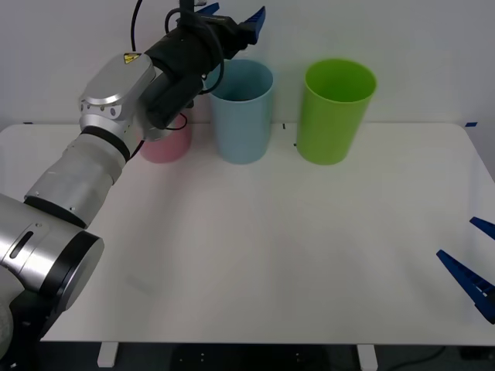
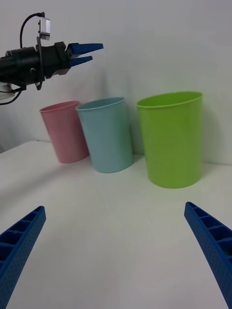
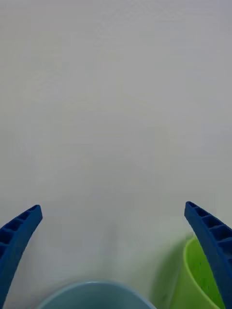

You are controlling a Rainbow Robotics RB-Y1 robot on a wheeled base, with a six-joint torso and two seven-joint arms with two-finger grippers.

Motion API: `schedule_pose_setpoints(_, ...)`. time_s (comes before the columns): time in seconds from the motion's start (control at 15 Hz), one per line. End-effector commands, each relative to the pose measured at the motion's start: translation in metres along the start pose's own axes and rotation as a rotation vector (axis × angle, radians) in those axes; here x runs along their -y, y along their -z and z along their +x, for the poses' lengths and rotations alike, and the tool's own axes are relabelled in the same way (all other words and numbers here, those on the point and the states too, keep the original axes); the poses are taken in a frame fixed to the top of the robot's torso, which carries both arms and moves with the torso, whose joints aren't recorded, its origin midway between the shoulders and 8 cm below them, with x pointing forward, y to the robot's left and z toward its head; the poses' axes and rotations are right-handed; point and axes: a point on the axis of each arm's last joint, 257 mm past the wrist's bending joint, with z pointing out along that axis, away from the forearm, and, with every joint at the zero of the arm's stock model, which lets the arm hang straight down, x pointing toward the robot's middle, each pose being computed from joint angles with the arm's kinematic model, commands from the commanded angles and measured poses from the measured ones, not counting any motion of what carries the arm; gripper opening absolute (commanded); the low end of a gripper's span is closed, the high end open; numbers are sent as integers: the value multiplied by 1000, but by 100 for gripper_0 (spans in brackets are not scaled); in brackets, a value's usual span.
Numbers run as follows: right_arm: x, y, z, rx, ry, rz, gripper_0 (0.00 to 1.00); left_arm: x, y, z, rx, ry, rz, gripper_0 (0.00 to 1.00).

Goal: Grasp the object on the table and drop it into the matching bin: aluminum can to the light blue bin, PET bottle to the pink bin.

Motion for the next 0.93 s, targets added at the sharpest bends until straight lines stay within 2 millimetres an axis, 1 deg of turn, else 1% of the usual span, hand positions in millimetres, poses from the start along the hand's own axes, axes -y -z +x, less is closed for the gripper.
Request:
schedule_pose_setpoints(0.07, 0, 0, 0, 0, 0, 0, 100, -2, 1, 0, 0, 3, -3, 100)
schedule_pose_setpoints(0.33, 0, 0, 0, 0, 0, 0, 100, -6, 2, -2, 3, 12, -5, 100)
schedule_pose_setpoints(0.53, 0, 0, 0, 0, 0, 0, 100, -6, 7, 4, -4, 29, 19, 100)
schedule_pose_setpoints(0.73, 0, 0, 0, 0, 0, 0, 100, -16, 20, 7, -11, 40, 61, 100)
schedule_pose_setpoints(0.93, 0, 0, 0, 0, 0, 0, 100, -28, 46, 6, 2, 61, 90, 100)
